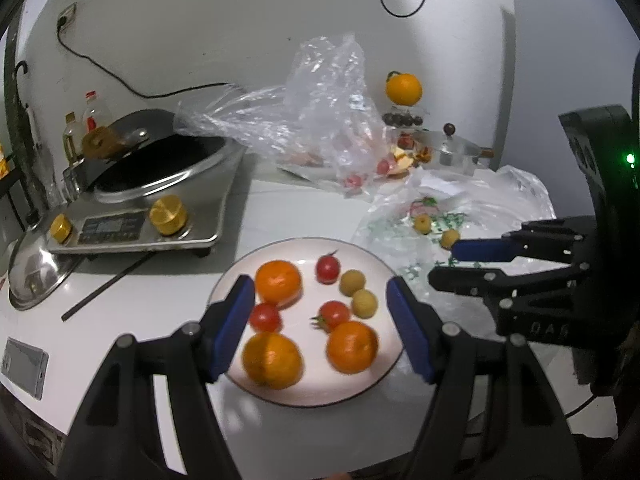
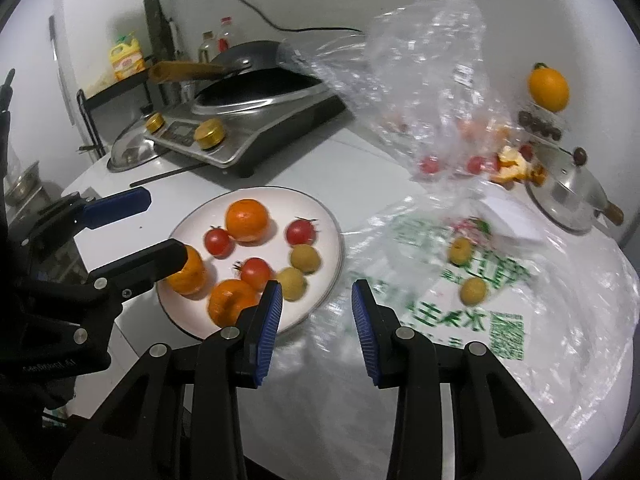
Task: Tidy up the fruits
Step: 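Move both grippers back over the yellow fruits on the bag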
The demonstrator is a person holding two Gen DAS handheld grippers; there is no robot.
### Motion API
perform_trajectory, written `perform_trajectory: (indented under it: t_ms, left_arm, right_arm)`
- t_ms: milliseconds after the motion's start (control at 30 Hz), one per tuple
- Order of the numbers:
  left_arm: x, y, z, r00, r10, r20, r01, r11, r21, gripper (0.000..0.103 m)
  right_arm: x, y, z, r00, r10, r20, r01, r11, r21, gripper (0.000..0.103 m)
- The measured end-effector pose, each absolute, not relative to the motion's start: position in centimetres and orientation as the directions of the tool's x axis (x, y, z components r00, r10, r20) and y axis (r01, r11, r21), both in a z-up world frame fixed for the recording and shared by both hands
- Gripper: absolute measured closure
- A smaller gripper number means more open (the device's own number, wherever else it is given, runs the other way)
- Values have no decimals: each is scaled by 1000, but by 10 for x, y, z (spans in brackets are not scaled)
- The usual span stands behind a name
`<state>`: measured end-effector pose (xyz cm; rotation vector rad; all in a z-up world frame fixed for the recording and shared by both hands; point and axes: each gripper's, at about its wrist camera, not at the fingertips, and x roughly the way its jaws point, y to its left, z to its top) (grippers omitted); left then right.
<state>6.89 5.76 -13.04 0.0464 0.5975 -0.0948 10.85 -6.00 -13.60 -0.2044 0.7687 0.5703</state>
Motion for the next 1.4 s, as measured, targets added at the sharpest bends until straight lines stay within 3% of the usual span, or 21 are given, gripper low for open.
perform_trajectory:
  t_ms: [767, 1400]
  left_arm:
    - [106, -17, -135, 785, -91, -613, 178, 981, 82, 33]
    - [152, -36, -150, 754, -89, -651, 195, 976, 93, 33]
  right_arm:
    - [137, -153, -148, 608, 392, -690, -461, 882, 94, 65]
    - [190, -155, -173, 558, 392, -731, -478, 872, 104, 65]
